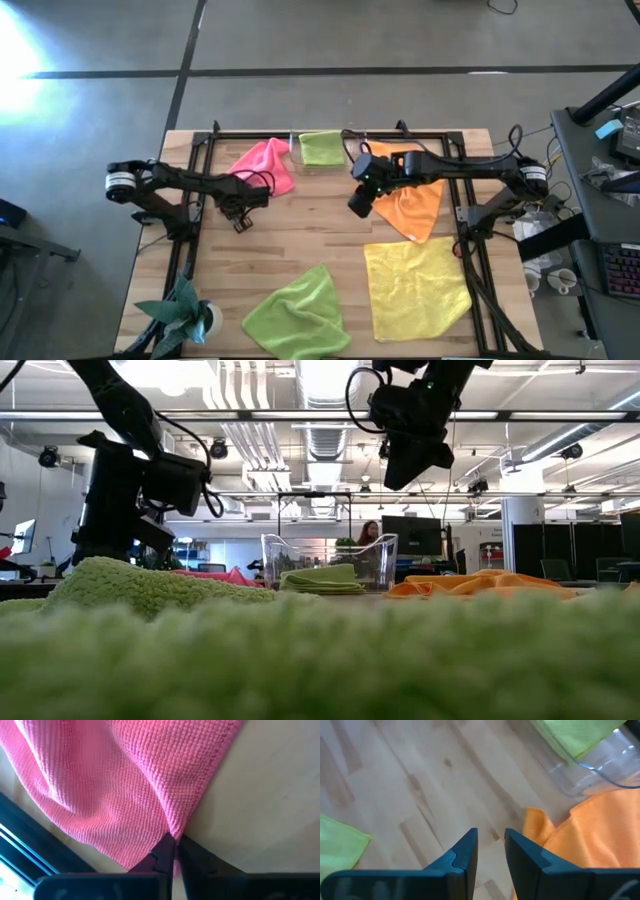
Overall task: Fold microfiber towels
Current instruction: Fold the pink microfiber towel
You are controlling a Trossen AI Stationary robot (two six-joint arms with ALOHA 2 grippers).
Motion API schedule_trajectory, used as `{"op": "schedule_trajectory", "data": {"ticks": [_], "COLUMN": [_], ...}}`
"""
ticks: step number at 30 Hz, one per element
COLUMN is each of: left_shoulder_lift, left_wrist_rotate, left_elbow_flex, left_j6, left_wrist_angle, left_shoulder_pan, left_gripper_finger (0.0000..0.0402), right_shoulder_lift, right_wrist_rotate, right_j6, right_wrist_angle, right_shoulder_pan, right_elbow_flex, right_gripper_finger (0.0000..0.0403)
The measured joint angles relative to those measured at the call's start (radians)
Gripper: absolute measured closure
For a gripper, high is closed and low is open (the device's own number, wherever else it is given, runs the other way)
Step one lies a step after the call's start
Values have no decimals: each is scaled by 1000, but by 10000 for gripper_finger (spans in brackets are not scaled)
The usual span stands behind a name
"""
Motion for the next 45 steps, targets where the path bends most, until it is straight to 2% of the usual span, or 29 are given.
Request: {"op": "schedule_trajectory", "data": {"ticks": [6,12,18,26,29,36,45], "left_shoulder_lift": [-35,-97,-114,-117,-117,-126,-137], "left_wrist_rotate": [-4,146,197,289,322,328,327], "left_elbow_flex": [63,167,241,320,363,456,512], "left_j6": [63,63,51,-130,-185,-258,-287], "left_wrist_angle": [-1,3,-6,-11,-13,-15,-15], "left_shoulder_pan": [-54,-179,-349,-530,-562,-584,-584], "left_gripper_finger": [399,401,401,401,401,401,401], "right_shoulder_lift": [0,0,0,0,0,35,173], "right_wrist_rotate": [0,0,-18,-81,-133,-143,-166], "right_j6": [-3,-15,-68,-283,-345,-541,-692], "right_wrist_angle": [53,155,165,171,170,227,407], "right_shoulder_pan": [82,131,144,144,144,144,147], "right_elbow_flex": [0,0,0,0,0,0,3], "right_gripper_finger": [321,321,321,308,289,243,234]}}
